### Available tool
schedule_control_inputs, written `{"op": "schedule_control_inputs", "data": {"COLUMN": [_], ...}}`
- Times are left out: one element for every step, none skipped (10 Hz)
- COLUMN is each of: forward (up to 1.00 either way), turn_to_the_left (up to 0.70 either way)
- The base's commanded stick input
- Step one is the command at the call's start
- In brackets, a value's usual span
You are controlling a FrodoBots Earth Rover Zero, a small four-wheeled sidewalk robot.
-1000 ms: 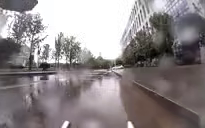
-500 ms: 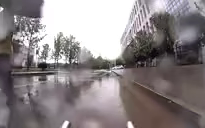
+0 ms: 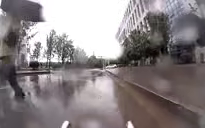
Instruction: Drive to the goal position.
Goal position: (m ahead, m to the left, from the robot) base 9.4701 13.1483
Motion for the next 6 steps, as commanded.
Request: {"op": "schedule_control_inputs", "data": {"forward": [0.70,0.70,0.70,0.70,0.70,0.70], "turn_to_the_left": [0.00,0.00,0.00,0.04,0.14,0.14]}}
